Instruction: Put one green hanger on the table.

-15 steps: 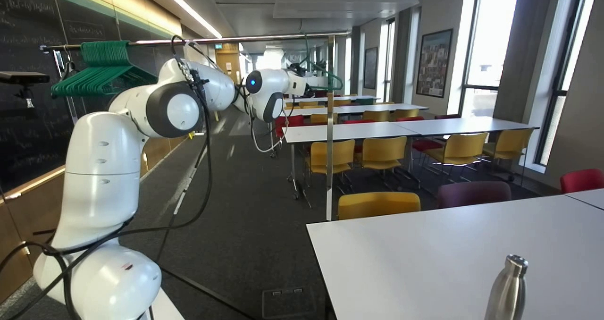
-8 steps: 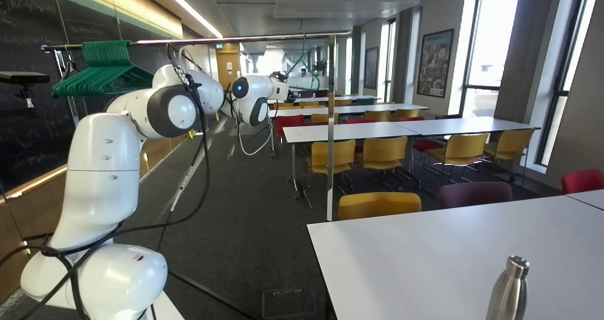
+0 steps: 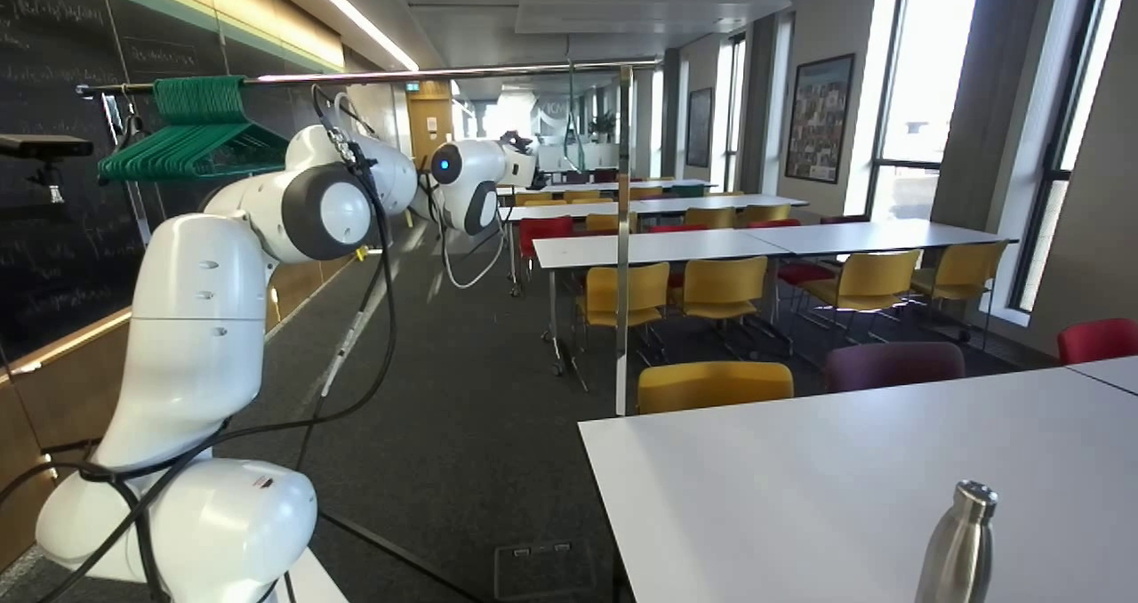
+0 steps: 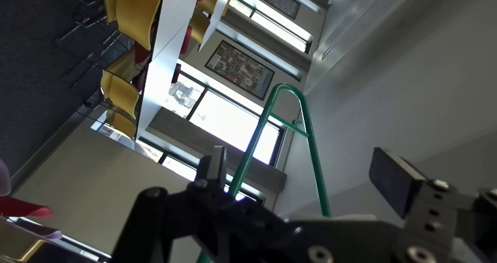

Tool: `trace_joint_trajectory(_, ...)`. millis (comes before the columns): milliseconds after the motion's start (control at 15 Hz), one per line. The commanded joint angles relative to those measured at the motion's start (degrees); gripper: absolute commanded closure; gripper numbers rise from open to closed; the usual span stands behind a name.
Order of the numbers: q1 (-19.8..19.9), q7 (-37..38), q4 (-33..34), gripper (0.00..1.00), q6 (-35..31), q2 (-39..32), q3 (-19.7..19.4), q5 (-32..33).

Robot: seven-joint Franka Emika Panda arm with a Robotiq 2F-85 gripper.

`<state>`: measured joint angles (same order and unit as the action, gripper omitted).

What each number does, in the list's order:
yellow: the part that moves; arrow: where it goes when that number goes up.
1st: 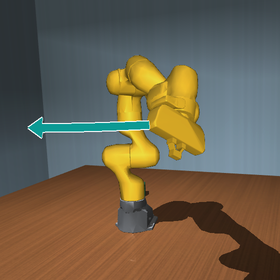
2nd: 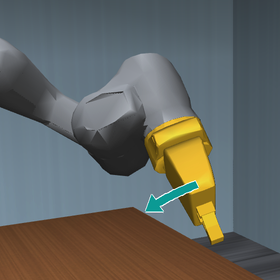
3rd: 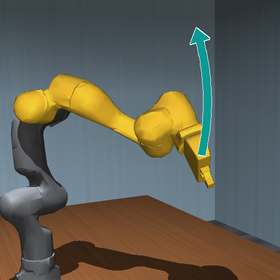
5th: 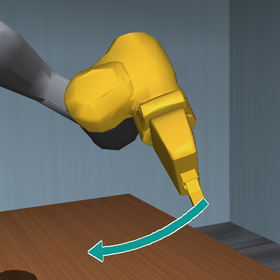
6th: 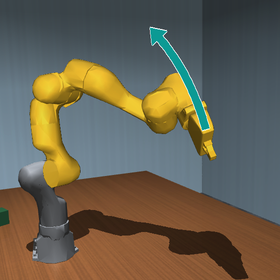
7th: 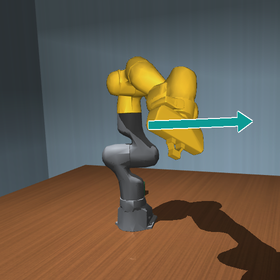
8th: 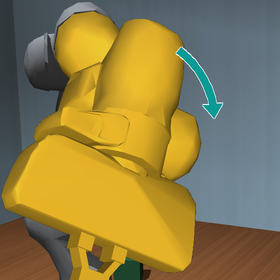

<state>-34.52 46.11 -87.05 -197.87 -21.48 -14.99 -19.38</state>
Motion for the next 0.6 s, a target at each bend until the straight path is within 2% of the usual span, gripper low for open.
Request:
trace_joint_trajectory(0,0.0,0.0,0.0,0.0,0.0,-0.15,0.0,0.0)
trace_joint_trajectory(267,0.01,0.0,0.0,0.0,0.0,-0.28,0.0,0.0)
trace_joint_trajectory(333,-5.66,-2.42,5.48,0.0,0.0,-4.2,-9.64,-5.75)
trace_joint_trajectory(533,-10.46,-6.27,11.53,0.0,0.0,-10.55,-21.44,-17.6)
